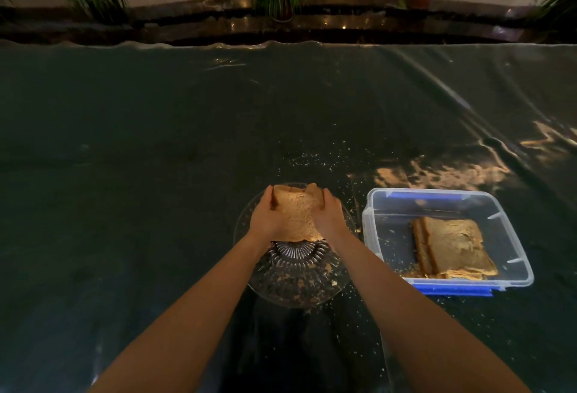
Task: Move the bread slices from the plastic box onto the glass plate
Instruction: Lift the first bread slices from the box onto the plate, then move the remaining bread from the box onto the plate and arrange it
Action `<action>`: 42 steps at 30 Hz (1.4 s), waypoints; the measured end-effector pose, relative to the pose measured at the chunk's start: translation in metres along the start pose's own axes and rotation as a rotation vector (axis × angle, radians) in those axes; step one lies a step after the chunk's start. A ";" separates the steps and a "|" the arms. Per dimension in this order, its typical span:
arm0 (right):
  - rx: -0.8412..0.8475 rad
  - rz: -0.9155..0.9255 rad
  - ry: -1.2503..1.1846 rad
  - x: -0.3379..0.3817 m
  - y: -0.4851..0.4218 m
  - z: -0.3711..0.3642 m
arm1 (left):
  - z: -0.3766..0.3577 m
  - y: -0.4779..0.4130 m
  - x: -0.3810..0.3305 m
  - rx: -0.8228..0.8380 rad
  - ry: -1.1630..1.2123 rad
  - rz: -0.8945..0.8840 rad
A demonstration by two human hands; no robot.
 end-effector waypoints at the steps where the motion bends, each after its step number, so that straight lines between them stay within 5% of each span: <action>1: 0.009 -0.005 -0.010 0.001 0.000 0.003 | 0.001 0.000 -0.001 0.002 -0.012 -0.001; 12: 0.203 0.054 0.116 0.028 0.003 0.083 | 0.010 0.019 -0.043 -0.154 -0.061 0.014; 18: 0.248 0.107 -0.008 0.039 0.010 0.147 | -0.004 0.043 -0.083 -0.195 -0.028 -0.075; 29: 0.271 0.078 -0.029 -0.007 0.006 0.251 | -0.092 0.107 -0.105 0.009 0.124 0.036; 42: 0.244 0.236 0.546 -0.099 -0.021 0.259 | -0.198 0.099 -0.080 0.253 -0.339 0.025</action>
Point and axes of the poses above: each hand's wrist, its own y-axis away from the middle knuckle, its own z-axis out of the back of the hand, x = y × z, the point moved 1 cm from there along -y, towards the middle knuckle, and after that the axes turned 7 degrees about -x, right-handed, at the moved point
